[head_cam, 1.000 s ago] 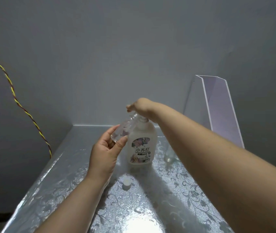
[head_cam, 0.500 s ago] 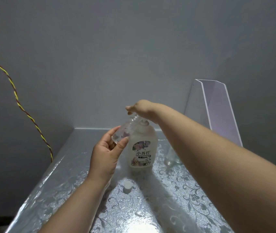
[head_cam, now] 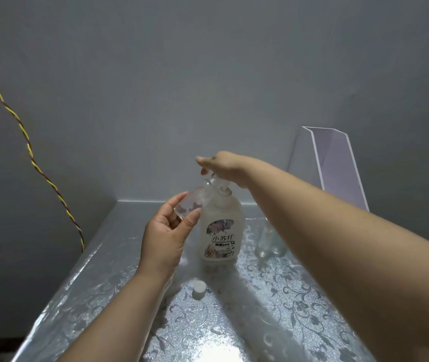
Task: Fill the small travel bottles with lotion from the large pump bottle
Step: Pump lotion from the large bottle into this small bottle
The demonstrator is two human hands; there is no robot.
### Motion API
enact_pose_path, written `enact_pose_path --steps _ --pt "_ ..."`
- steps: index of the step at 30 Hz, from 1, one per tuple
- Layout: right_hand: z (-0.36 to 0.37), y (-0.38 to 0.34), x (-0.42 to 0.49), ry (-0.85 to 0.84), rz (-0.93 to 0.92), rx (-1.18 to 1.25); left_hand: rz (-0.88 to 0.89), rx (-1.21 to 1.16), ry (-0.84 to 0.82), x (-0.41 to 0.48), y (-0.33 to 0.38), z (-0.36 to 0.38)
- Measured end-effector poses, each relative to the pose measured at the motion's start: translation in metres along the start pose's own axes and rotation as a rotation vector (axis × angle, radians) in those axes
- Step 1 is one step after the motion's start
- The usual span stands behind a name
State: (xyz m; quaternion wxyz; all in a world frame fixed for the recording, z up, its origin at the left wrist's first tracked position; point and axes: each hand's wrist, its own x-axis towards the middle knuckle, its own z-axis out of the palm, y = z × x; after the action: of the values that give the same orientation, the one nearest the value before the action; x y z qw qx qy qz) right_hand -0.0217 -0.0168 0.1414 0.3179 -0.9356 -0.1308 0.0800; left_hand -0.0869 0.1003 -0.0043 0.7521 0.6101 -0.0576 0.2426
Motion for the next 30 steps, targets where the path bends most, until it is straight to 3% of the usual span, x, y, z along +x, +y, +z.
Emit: enact_pose_path --steps 30 --pt "0.016 0.006 0.006 0.002 0.049 -0.003 -0.042 0.067 0.015 -0.008 -0.008 0.0"
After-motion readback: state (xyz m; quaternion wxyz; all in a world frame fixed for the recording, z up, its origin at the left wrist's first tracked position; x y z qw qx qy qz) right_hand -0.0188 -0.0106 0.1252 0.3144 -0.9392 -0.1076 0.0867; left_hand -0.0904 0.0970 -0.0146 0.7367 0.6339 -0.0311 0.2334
